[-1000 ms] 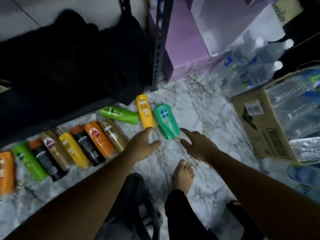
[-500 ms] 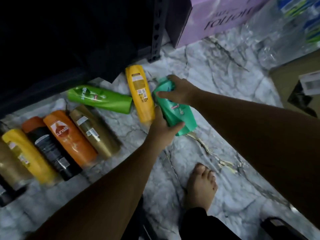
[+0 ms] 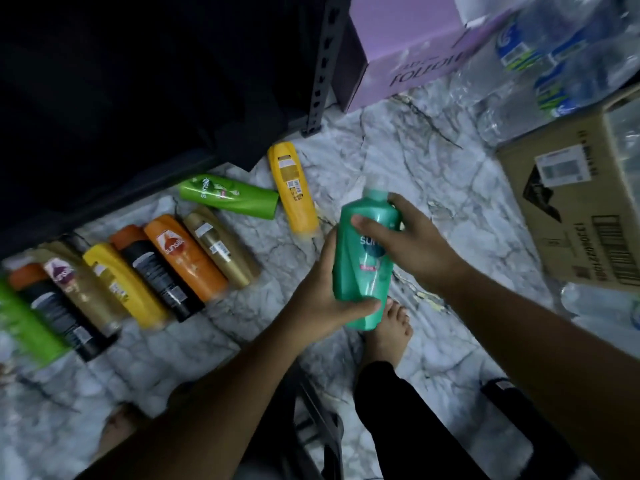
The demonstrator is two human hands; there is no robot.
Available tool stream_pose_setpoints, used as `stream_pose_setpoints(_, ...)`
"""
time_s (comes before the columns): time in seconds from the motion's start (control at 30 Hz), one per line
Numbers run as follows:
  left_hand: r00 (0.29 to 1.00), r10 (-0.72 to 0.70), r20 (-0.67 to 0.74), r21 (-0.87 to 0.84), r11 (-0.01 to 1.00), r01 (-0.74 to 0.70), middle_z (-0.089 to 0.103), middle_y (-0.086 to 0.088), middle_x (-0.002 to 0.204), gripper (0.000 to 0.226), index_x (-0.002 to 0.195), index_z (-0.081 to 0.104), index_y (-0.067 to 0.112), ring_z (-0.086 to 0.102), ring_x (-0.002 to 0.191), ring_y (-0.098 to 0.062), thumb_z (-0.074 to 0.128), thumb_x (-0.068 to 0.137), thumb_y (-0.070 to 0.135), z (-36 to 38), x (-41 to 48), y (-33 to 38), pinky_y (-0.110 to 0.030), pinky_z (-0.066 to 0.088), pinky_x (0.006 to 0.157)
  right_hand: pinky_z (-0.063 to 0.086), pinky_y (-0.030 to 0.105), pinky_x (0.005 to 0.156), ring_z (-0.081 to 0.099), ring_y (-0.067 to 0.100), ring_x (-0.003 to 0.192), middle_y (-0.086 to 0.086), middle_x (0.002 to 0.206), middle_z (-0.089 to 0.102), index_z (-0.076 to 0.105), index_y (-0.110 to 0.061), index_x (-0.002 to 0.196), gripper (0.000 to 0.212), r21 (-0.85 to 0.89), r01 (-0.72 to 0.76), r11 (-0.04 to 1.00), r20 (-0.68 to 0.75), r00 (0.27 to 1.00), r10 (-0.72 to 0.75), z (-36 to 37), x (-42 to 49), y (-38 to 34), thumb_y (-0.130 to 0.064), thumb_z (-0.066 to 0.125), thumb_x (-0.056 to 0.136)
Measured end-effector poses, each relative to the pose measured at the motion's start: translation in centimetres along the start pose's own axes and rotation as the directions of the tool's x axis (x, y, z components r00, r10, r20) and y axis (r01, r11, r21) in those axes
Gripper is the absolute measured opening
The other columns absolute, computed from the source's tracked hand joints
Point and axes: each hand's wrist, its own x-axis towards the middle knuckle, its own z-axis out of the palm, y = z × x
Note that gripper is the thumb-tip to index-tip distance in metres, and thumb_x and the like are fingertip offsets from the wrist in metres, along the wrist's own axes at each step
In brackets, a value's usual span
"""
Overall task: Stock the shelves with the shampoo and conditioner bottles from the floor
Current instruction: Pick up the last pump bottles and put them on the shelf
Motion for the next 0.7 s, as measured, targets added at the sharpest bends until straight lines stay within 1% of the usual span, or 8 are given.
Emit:
stream_pose_setpoints(0.07, 0.999, -0.027, 0.042, 0.033, 0.999, 0.025, 0.051, 0.021, 0.145, 0.112, 0.15, 0.015, 0.054, 0.054, 0.132, -0.004, 0.084, 0.08, 0.002, -0.5, -3.5, 3.8, -0.031, 0.052, 0.101, 0.059, 0.026, 0.079, 0.073, 0.007, 0.092, -0.01, 0.102, 0.075, 0.064, -0.03, 0.119, 0.038, 0.068, -0.003, 0.998, -0.003, 1.0, 0.003, 0.2, -4.8, -2.9, -0.039, 0.079, 0.086)
stream_pose_setpoints(0.13, 0.996, -0.054, 0.071, 0.081, 0.996, 0.048, 0.051, 0.018, 0.145, 0.12, 0.155, 0.01, 0.05, 0.055, 0.131, -0.007, 0.089, 0.076, 0.009, -1.1, -7.3, 7.8, -0.043, 0.053, 0.104, 0.057, 0.021, 0.074, 0.073, 0.006, 0.091, -0.01, 0.101, 0.076, 0.063, -0.028, 0.121, 0.037, 0.111, 0.005, 0.994, 0.002, 1.0, -0.005, 0.6, -9.4, -6.2, -0.037, 0.077, 0.088)
stream_pose_setpoints(0.2, 0.995, -0.067, 0.08, 0.127, 0.99, 0.056, 0.054, 0.016, 0.143, 0.124, 0.156, 0.005, 0.051, 0.058, 0.129, -0.009, 0.09, 0.074, 0.014, -1.8, -11.0, 12.2, -0.05, 0.053, 0.102, 0.056, 0.017, 0.073, 0.073, 0.004, 0.09, -0.011, 0.1, 0.075, 0.062, -0.03, 0.12, 0.035, 0.126, 0.025, 0.992, -0.002, 1.0, -0.025, 1.1, -13.6, -9.9, -0.039, 0.075, 0.089)
stream_pose_setpoints(0.33, 0.992, -0.042, 0.121, 0.15, 0.988, 0.024, 0.058, 0.017, 0.137, 0.117, 0.155, 0.009, 0.05, 0.06, 0.124, -0.005, 0.087, 0.078, 0.01, -3.6, -18.2, 21.5, -0.04, 0.055, 0.099, 0.052, 0.011, 0.07, 0.071, 0.0, 0.09, -0.015, 0.097, 0.074, 0.06, -0.029, 0.12, 0.033, 0.184, 0.059, 0.981, 0.002, 0.998, -0.061, 1.8, -21.3, -17.3, -0.042, 0.07, 0.092)
stream_pose_setpoints(0.4, 0.992, -0.051, 0.118, 0.169, 0.985, 0.031, 0.059, 0.016, 0.135, 0.109, 0.154, 0.017, 0.047, 0.06, 0.124, -0.006, 0.087, 0.078, 0.011, -4.7, -22.0, 25.9, -0.041, 0.054, 0.1, 0.051, 0.009, 0.069, 0.071, -0.001, 0.09, -0.016, 0.097, 0.074, 0.059, -0.028, 0.122, 0.034, 0.213, 0.09, 0.973, 0.01, 0.995, -0.094, 2.1, -25.1, -21.3, -0.044, 0.067, 0.093)
stream_pose_setpoints(0.47, 0.994, -0.045, 0.095, 0.2, 0.979, 0.025, 0.062, 0.013, 0.131, 0.101, 0.149, 0.028, 0.045, 0.063, 0.122, -0.01, 0.09, 0.076, 0.014, -5.9, -25.7, 29.8, -0.048, 0.055, 0.099, 0.051, 0.011, 0.072, 0.07, -0.002, 0.093, -0.018, 0.1, 0.073, 0.058, -0.031, 0.124, 0.038, 0.208, 0.146, 0.967, 0.018, 0.988, -0.153, 2.4, -28.9, -25.3, -0.048, 0.066, 0.091)
stream_pose_setpoints(0.53, 0.998, -0.017, 0.053, 0.241, 0.97, 0.004, 0.064, 0.014, 0.126, 0.096, 0.144, 0.035, 0.044, 0.064, 0.117, -0.009, 0.093, 0.072, 0.016, -7.1, -29.2, 33.8, -0.048, 0.056, 0.097, 0.054, 0.017, 0.08, 0.071, 0.001, 0.098, -0.016, 0.105, 0.073, 0.057, -0.034, 0.127, 0.041, 0.216, 0.204, 0.955, 0.039, 0.975, -0.217, 2.7, -32.6, -29.0, -0.047, 0.067, 0.09)
stream_pose_setpoints(0.7, 0.991, 0.13, -0.022, 0.319, 0.941, -0.116, 0.064, 0.01, 0.129, 0.101, 0.147, 0.036, 0.039, 0.065, 0.118, -0.014, 0.094, 0.069, 0.009, -9.9, -37.6, 43.6, -0.044, 0.056, 0.098, 0.059, 0.033, 0.09, 0.07, 0.008, 0.104, -0.012, 0.111, 0.071, 0.049, -0.039, 0.136, 0.051, 0.248, 0.361, 0.899, 0.094, 0.915, -0.393, 4.2, -40.8, -38.1, -0.041, 0.07, 0.089)
